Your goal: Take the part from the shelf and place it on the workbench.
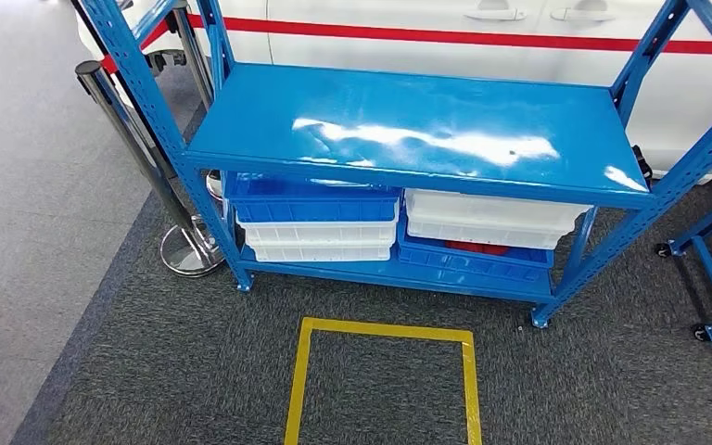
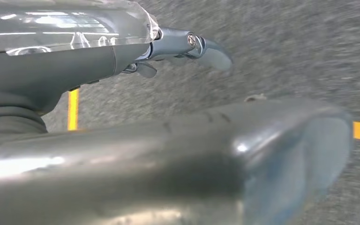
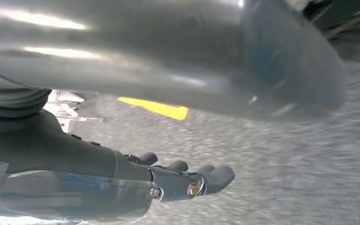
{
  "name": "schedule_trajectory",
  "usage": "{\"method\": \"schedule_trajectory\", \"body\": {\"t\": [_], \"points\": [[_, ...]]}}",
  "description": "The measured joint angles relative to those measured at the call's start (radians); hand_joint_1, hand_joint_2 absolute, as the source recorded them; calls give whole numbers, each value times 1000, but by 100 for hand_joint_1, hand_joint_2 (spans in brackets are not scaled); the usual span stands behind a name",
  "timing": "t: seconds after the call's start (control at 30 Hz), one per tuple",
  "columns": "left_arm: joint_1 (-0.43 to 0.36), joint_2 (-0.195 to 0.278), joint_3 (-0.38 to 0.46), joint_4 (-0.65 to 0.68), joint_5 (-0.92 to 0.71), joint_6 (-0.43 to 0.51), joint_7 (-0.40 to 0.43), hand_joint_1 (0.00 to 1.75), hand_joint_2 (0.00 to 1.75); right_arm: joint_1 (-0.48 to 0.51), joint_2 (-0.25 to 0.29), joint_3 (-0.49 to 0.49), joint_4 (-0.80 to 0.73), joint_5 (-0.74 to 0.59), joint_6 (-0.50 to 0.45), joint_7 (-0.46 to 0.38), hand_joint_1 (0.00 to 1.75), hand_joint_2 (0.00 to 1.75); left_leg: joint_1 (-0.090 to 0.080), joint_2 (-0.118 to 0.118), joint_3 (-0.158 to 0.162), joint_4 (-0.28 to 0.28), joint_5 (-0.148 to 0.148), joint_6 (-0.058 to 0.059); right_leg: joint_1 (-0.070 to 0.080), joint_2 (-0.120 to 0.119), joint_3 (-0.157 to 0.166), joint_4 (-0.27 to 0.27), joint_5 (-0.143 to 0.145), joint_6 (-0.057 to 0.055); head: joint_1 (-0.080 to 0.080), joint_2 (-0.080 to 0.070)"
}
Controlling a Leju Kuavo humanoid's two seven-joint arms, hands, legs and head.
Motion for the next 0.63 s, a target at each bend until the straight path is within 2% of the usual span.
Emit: {"method": "schedule_trajectory", "body": {"t": [0.03,0.07,0.1,0.13,0.17,0.2,0.23,0.3,0.33,0.37,0.43,0.5,0.53,0.6,0.63], "points": [[-1,0,0,0,0,0,0,0,0,-2,0,0,0,0,0,0,0,0,1,0,17,-8,-9,5,0,-1,-46,65,-1,0,0,0],[-2,0,0,0,0,0,0,0,0,-2,1,0,0,0,0,0,0,0,1,1,33,-13,-20,9,1,-2,-94,120,-21,0,0,0],[-2,0,0,0,0,0,1,0,0,-1,1,0,0,0,0,0,0,0,1,0,49,-16,-32,11,2,-3,-135,155,-57,2,0,0],[-1,0,0,0,0,0,1,0,0,1,0,0,0,0,-1,0,0,0,1,-3,67,-17,-46,12,2,-3,-169,169,-97,5,0,0],[1,0,0,0,0,0,2,0,0,4,0,-1,0,0,-1,1,0,0,1,-7,87,-18,-61,11,3,-3,-193,160,-126,7,0,0],[3,0,0,0,0,0,3,0,0,7,0,-1,0,0,-2,1,0,0,1,-10,108,-18,-75,9,3,-3,-208,132,-133,8,0,0],[4,0,0,0,0,1,6,0,0,10,-1,-2,0,0,-2,2,0,0,1,-13,130,-18,-91,6,4,-3,-216,87,-106,6,0,0],[7,-1,0,2,0,3,11,0,0,17,-1,-5,1,0,-2,2,0,0,0,-16,162,-13,-123,-1,10,-3,-228,-18,40,-7,0,0],[6,-2,0,3,0,4,14,0,0,18,-1,-6,1,-1,-3,2,0,0,-2,-17,173,-10,-140,-6,14,-2,-232,-51,108,-14,0,0],[5,-2,0,4,0,6,16,0,0,18,-2,-7,1,-1,-3,2,0,0,-4,-18,182,-6,-152,-12,16,0,-234,-70,151,-21,0,0],[0,0,0,4,0,8,18,0,0,13,-1,-8,1,-2,-4,2,0,0,-6,-18,186,12,-153,-23,15,2,-221,-77,154,-31,0,0],[-2,1,0,4,0,9,19,0,0,9,0,-8,1,-2,-4,2,0,0,-4,-12,158,74,-143,-35,12,0,-201,-90,145,-43,0,0],[-3,2,0,4,0,10,19,0,0,8,0,-8,1,-2,-4,2,0,0,-1,-8,130,121,-155,-41,10,-1,-192,-96,140,-48,0,0],[-4,2,0,4,-1,11,20,0,0,7,0,-9,1,-2,-6,1,0,0,5,-3,63,217,-213,-53,10,-3,-178,-100,129,-53,0,0],[-4,2,0,5,-1,12,21,0,0,7,0,-10,1,-2,-6,1,0,0,7,-3,46,240,-232,-56,10,-3,-175,-100,126,-54,-1,0]]}}
